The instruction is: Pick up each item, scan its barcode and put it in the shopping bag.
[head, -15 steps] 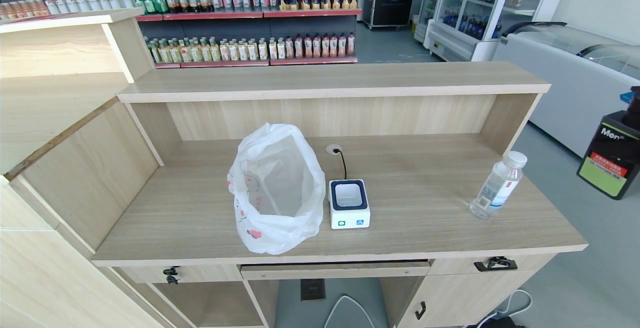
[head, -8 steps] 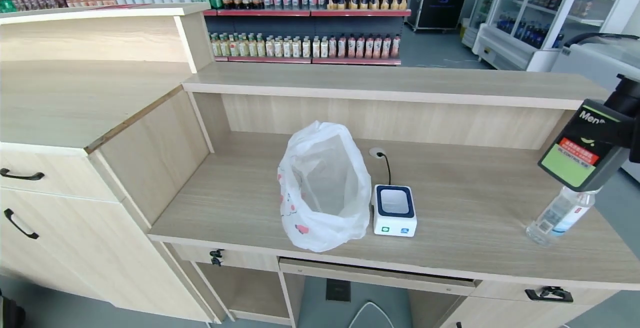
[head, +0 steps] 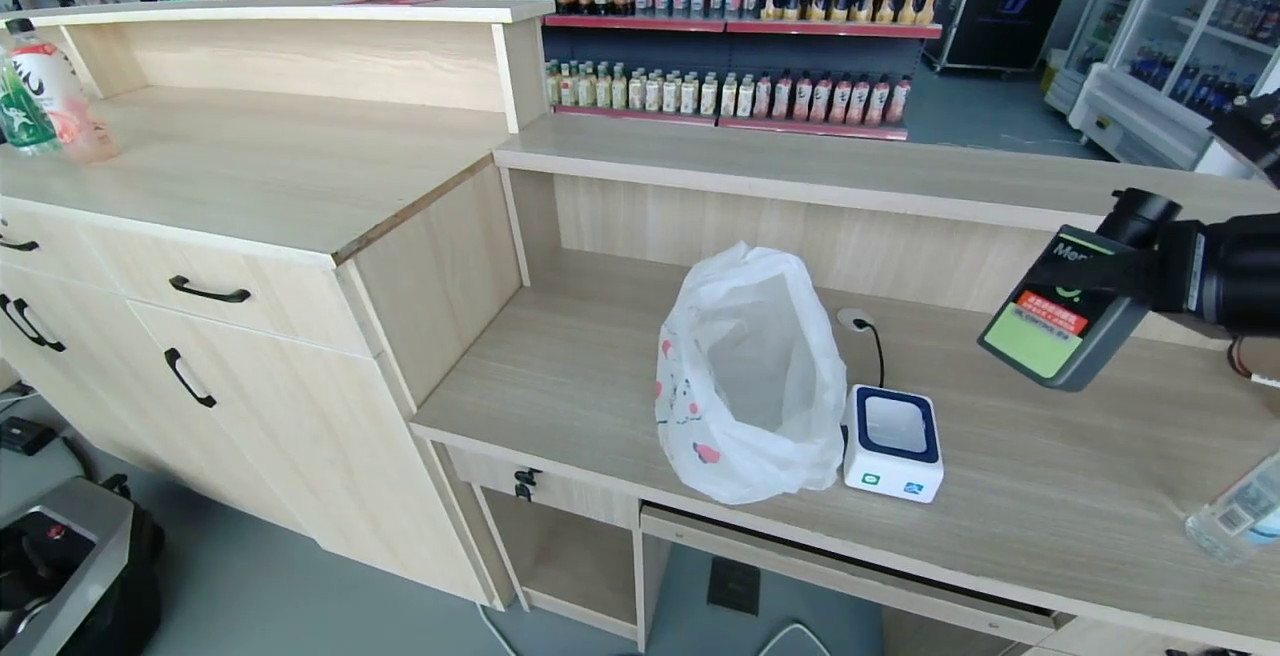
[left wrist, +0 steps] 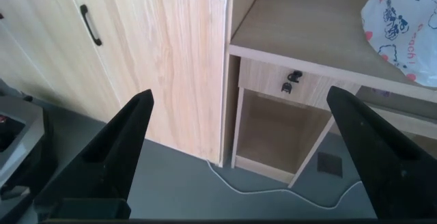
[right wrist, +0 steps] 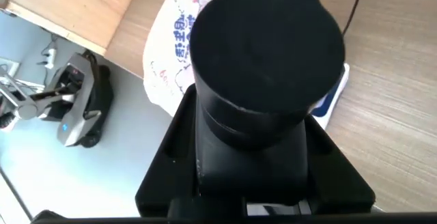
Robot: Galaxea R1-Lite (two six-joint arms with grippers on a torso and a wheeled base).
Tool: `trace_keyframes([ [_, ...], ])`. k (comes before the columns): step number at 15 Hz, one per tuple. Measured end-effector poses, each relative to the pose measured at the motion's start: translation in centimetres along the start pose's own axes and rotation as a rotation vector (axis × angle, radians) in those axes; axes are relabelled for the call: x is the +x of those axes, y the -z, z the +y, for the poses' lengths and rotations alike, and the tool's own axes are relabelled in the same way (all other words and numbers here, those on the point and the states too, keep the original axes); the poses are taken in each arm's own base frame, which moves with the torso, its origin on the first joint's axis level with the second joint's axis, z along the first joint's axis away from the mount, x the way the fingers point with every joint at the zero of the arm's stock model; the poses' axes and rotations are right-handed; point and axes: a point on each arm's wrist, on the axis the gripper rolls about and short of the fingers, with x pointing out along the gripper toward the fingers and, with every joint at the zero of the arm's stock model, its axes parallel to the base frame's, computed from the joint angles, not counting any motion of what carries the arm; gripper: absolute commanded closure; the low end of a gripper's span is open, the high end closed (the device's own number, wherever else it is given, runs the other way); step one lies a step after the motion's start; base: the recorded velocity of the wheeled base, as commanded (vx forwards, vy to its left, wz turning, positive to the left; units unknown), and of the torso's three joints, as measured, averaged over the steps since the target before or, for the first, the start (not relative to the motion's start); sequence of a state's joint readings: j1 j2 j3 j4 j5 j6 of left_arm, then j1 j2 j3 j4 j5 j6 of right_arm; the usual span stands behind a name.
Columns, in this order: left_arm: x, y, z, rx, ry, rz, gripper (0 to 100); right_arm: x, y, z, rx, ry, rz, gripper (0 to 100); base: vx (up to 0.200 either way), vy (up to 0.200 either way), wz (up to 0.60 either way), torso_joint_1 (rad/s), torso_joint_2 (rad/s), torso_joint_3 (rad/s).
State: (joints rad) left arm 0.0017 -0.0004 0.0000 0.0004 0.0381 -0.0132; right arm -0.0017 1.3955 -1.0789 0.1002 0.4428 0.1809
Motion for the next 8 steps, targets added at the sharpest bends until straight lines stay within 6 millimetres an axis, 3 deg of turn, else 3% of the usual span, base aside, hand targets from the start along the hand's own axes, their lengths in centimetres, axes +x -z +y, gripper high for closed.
trace_keyframes([
  [3,0.0,0.0,0.0,0.000,0.000,0.000,0,1.4,0.1,-3.0,0.065,-0.008,0.031,100,0.000,0.000,0.00,0.000,0.00,0.000],
  [8,0.0,0.0,0.0,0.000,0.000,0.000,0,1.5,0.7,-7.8,0.223,-0.057,0.058,100,0.000,0.000,0.00,0.000,0.00,0.000],
])
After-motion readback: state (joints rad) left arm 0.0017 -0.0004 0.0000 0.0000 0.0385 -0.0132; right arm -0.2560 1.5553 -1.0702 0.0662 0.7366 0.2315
